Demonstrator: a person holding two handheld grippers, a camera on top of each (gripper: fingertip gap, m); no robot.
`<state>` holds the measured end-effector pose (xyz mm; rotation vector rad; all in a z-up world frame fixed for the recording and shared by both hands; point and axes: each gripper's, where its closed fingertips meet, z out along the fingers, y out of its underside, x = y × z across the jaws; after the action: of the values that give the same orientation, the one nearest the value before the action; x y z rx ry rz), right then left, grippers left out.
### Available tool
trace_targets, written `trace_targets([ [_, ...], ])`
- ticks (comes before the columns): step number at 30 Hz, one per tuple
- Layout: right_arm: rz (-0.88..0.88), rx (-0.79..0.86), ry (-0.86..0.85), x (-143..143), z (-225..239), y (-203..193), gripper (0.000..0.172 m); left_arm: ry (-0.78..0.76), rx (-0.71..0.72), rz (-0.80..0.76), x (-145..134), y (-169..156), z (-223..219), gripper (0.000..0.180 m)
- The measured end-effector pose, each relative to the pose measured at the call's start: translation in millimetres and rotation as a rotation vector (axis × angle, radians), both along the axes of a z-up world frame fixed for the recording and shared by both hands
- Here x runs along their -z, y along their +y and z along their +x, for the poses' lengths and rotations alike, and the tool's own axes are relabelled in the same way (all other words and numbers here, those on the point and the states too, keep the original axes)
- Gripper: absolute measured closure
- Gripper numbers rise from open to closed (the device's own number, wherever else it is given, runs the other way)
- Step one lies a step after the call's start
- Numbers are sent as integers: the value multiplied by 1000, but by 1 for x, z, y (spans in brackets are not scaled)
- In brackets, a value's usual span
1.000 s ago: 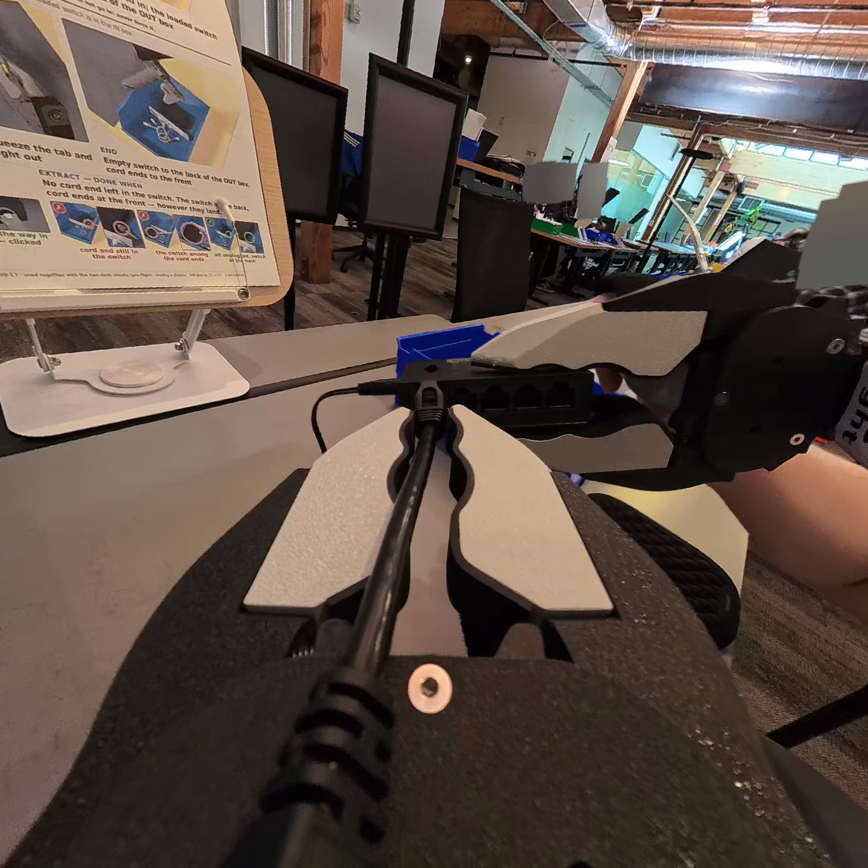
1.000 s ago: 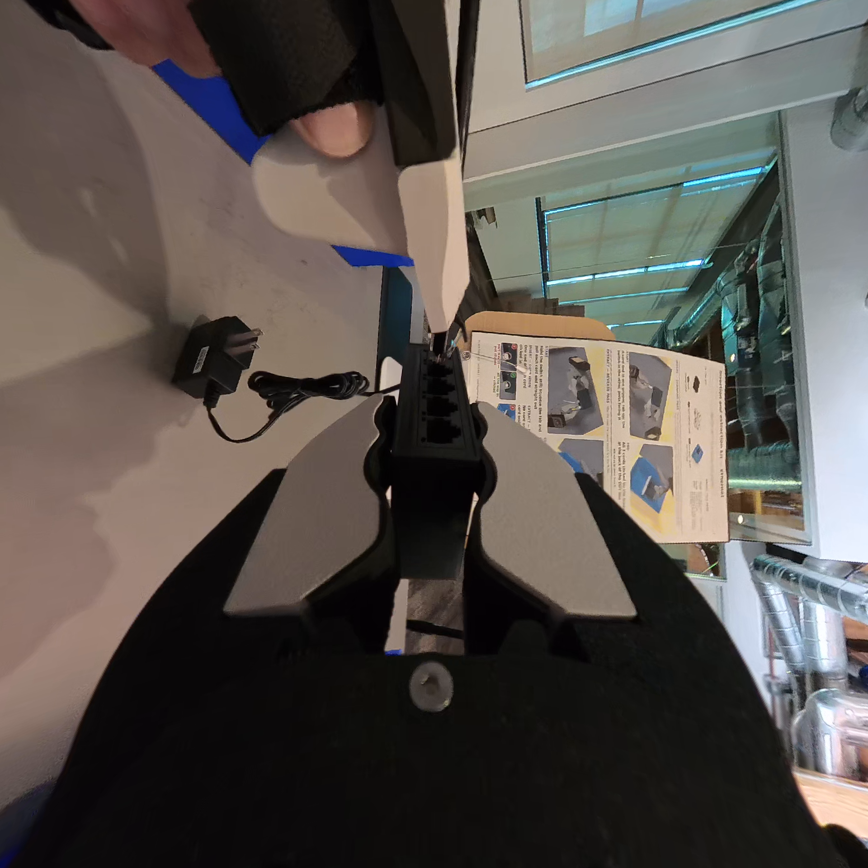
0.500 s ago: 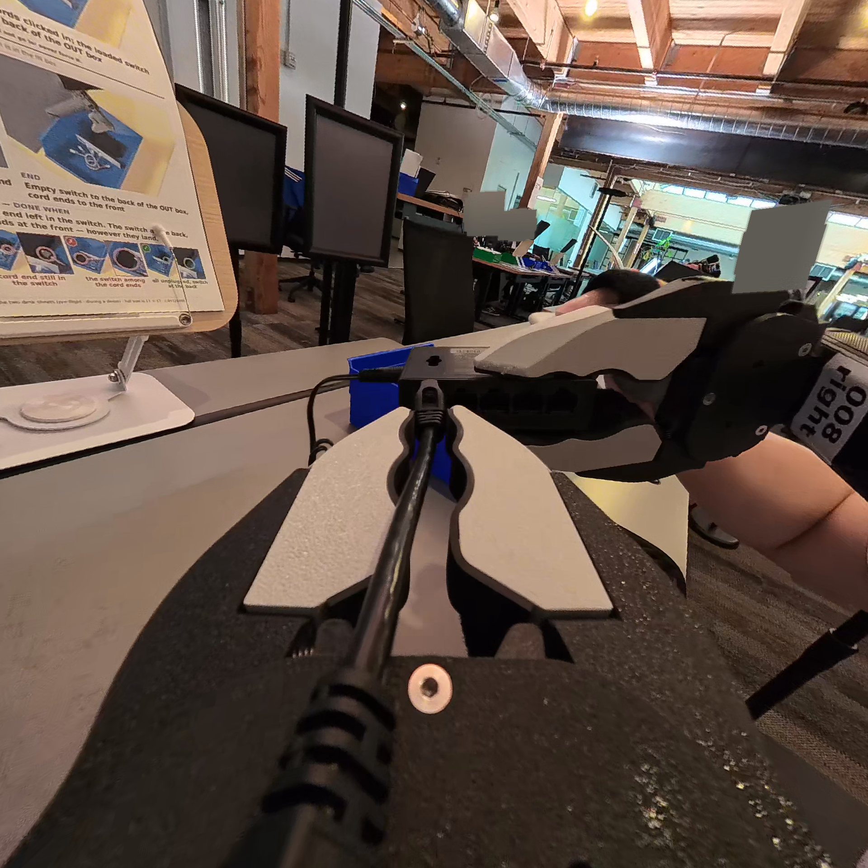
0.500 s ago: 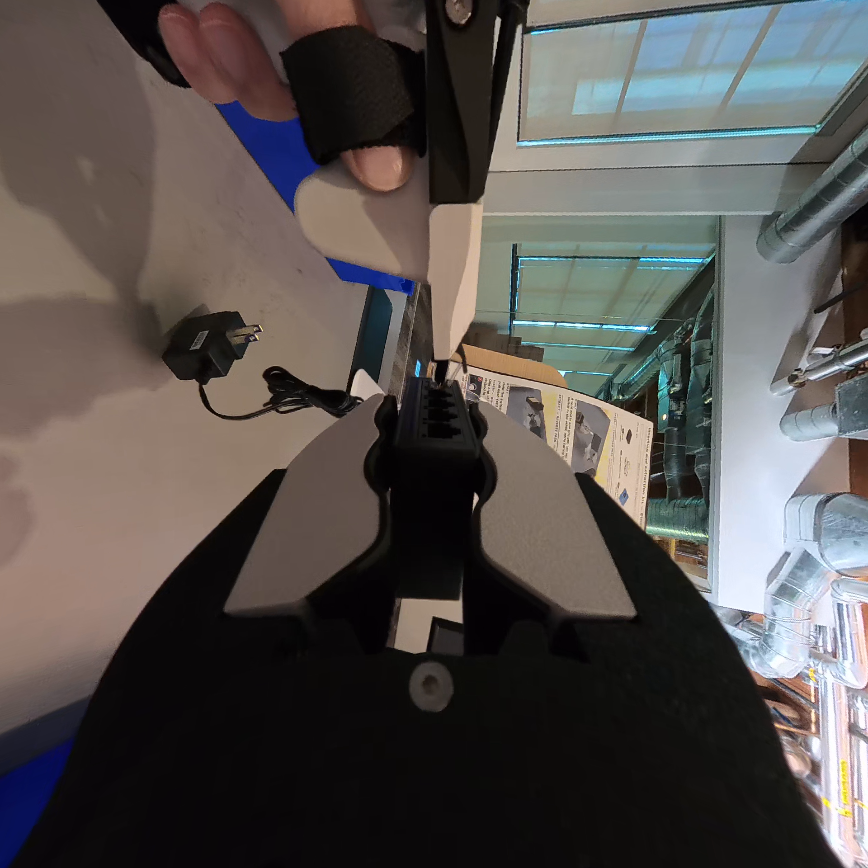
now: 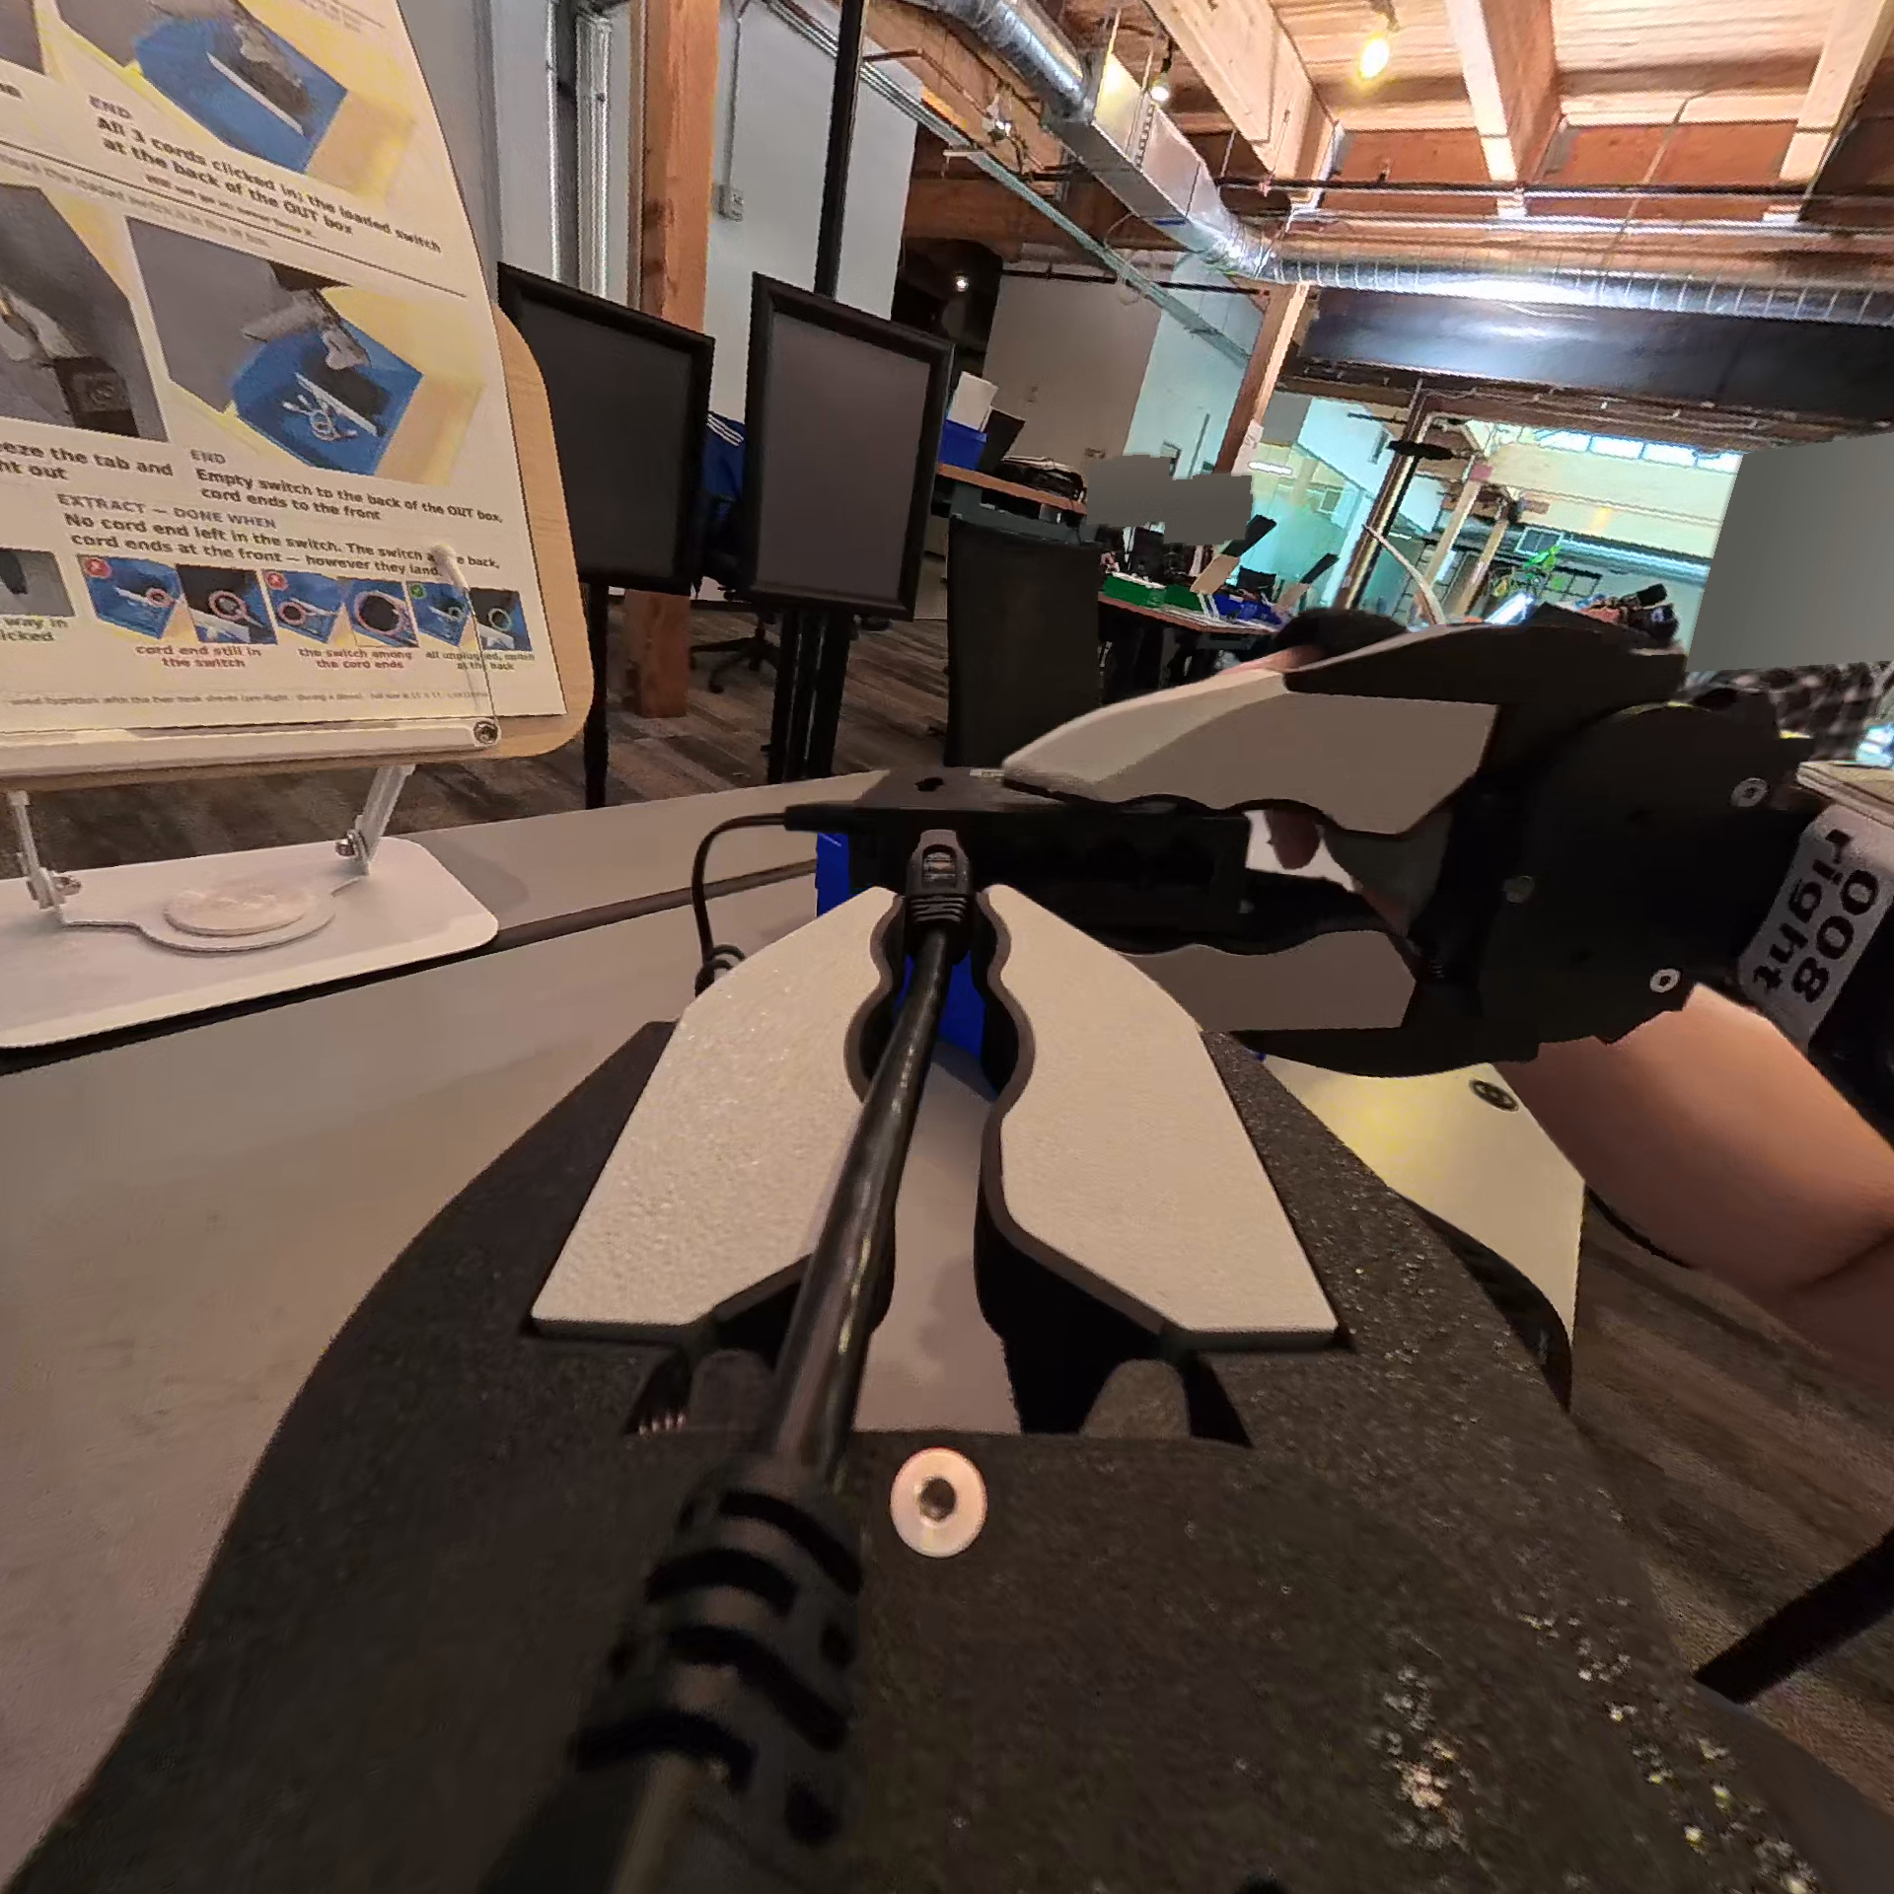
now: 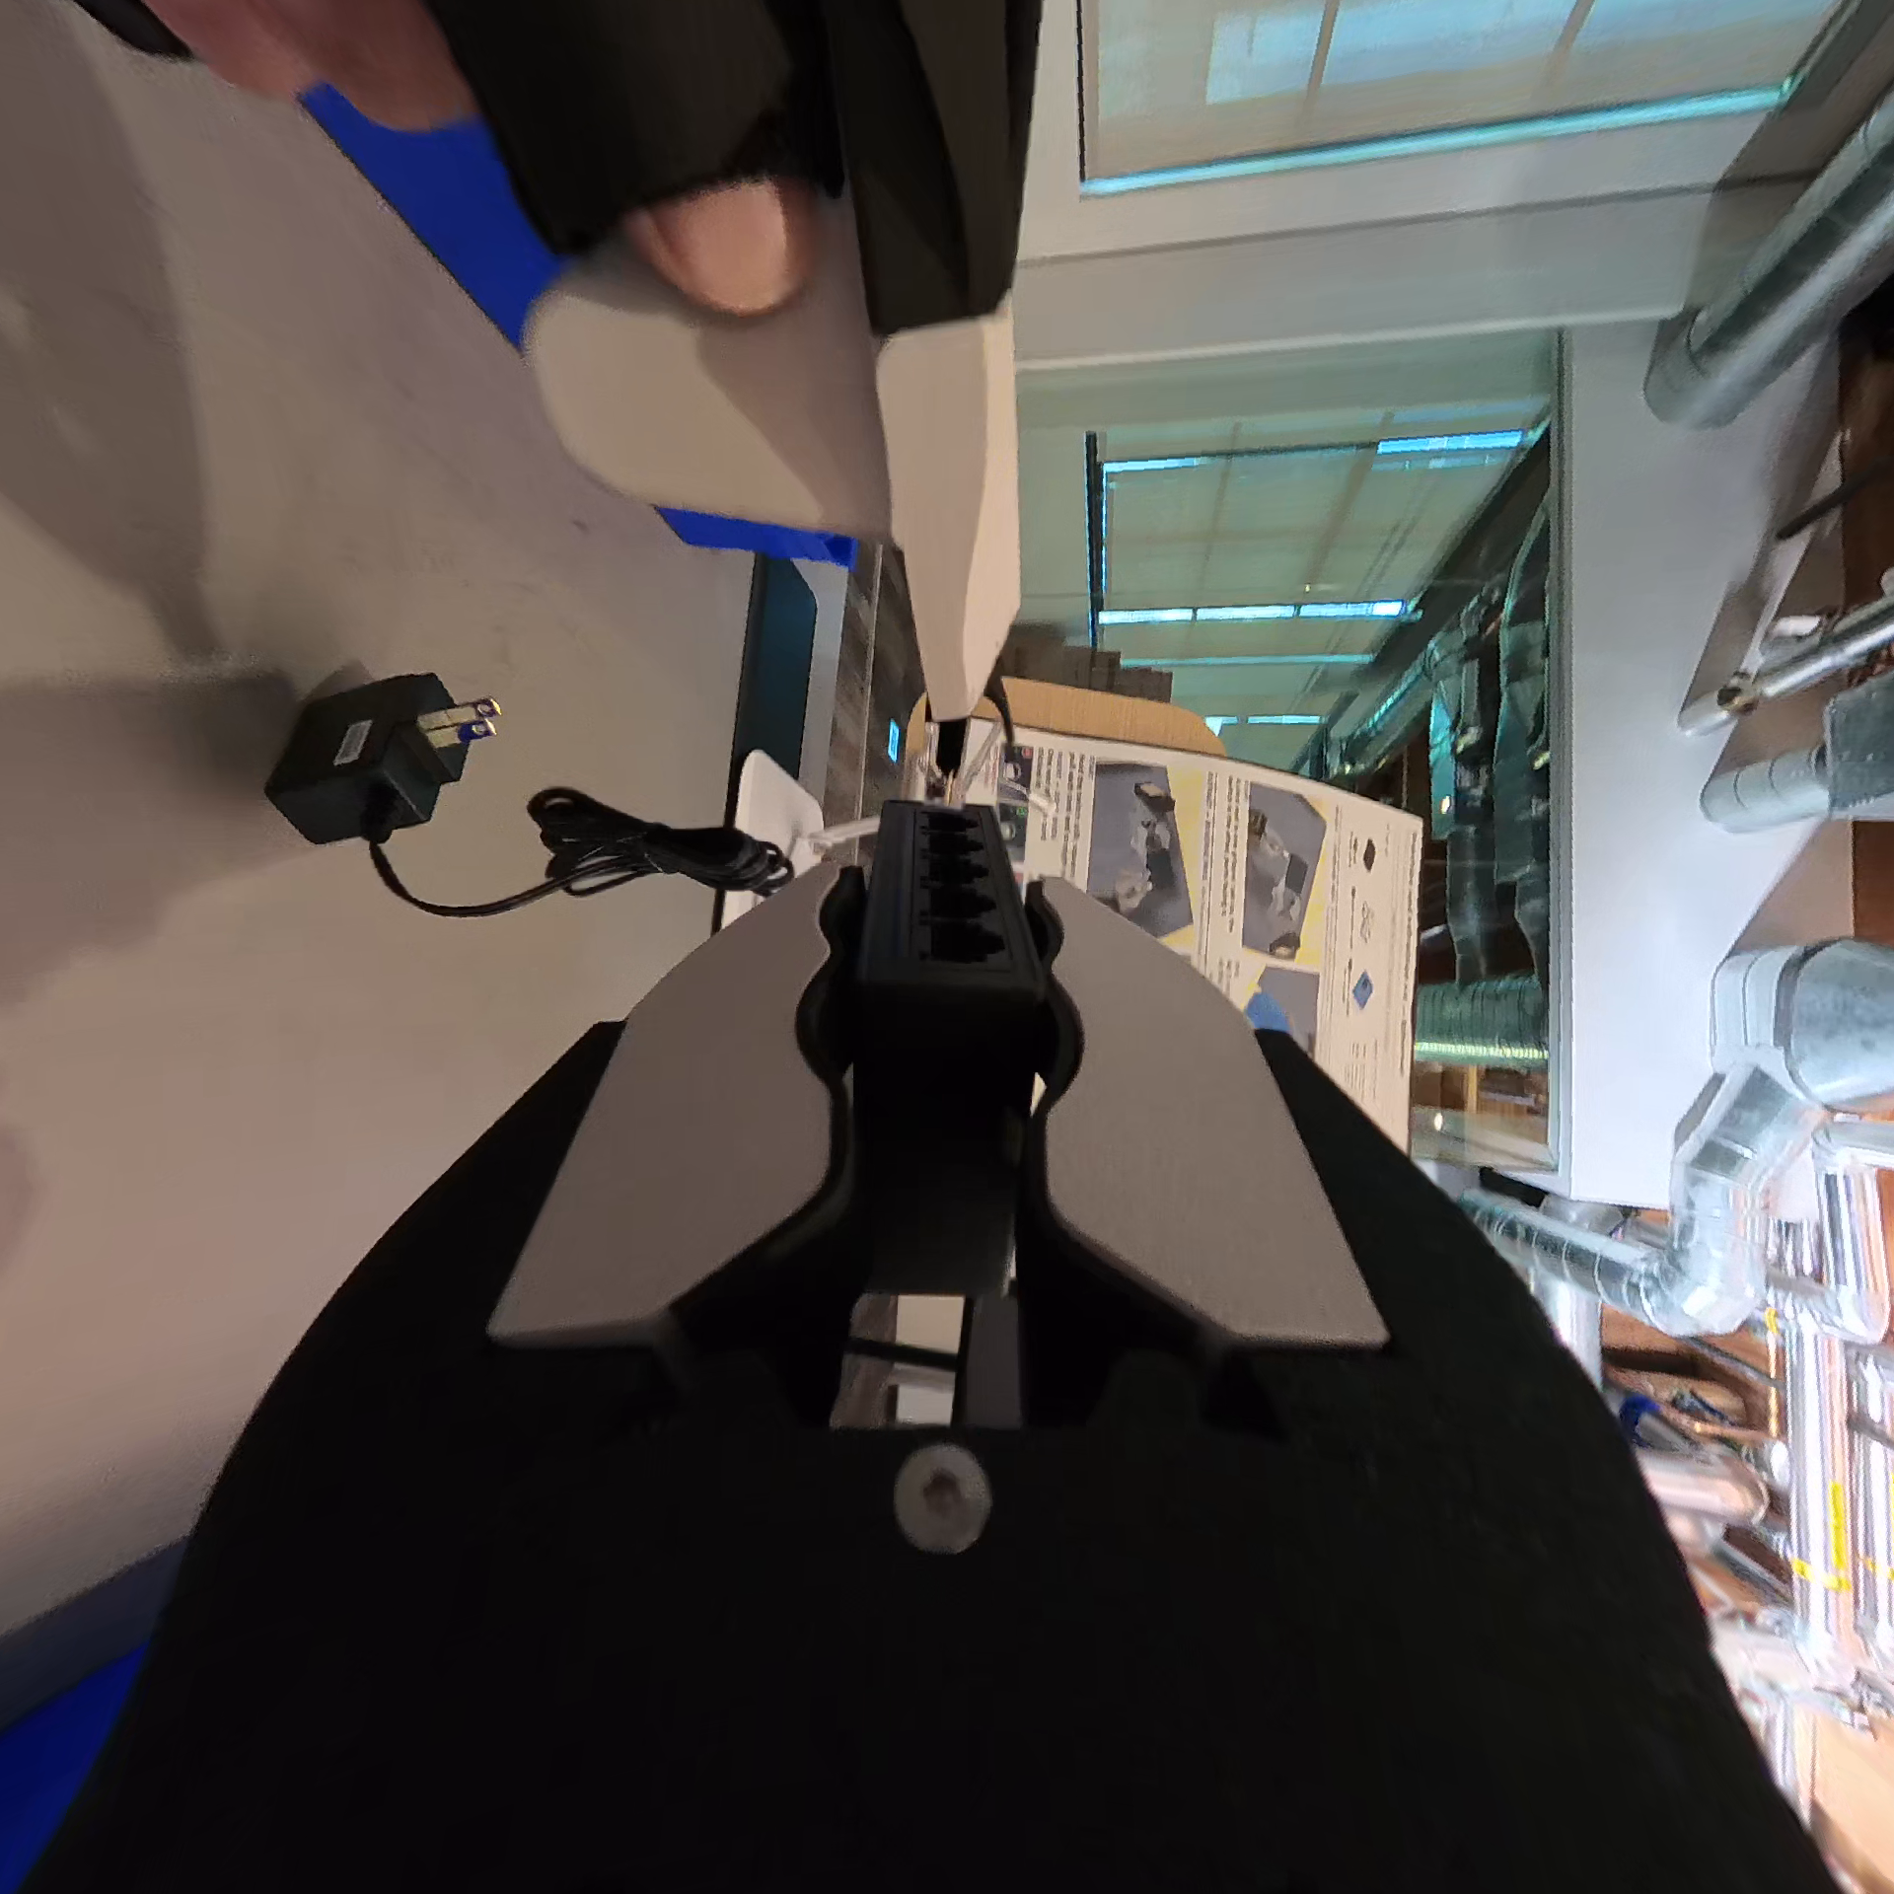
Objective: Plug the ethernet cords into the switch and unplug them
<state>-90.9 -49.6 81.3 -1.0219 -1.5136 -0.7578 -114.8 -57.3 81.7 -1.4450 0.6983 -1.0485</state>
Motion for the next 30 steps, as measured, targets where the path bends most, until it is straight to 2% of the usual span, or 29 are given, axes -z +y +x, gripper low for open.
trace_targets([
  [3,-17,-18,39,0,-2,-1,143,40,-31,32,1,-2,4,170],
  [8,0,-6,41,-5,1,-2,143,19,-59,58,-5,-2,-2,170],
  [15,-27,-20,69,-4,4,-2,142,-62,73,-30,-10,-14,4,170],
  [19,-22,-29,78,-6,0,-2,143,-41,38,-10,-9,-10,4,170],
  [30,-41,-29,102,-5,-5,1,143,-45,54,-4,-11,-17,7,170],
])
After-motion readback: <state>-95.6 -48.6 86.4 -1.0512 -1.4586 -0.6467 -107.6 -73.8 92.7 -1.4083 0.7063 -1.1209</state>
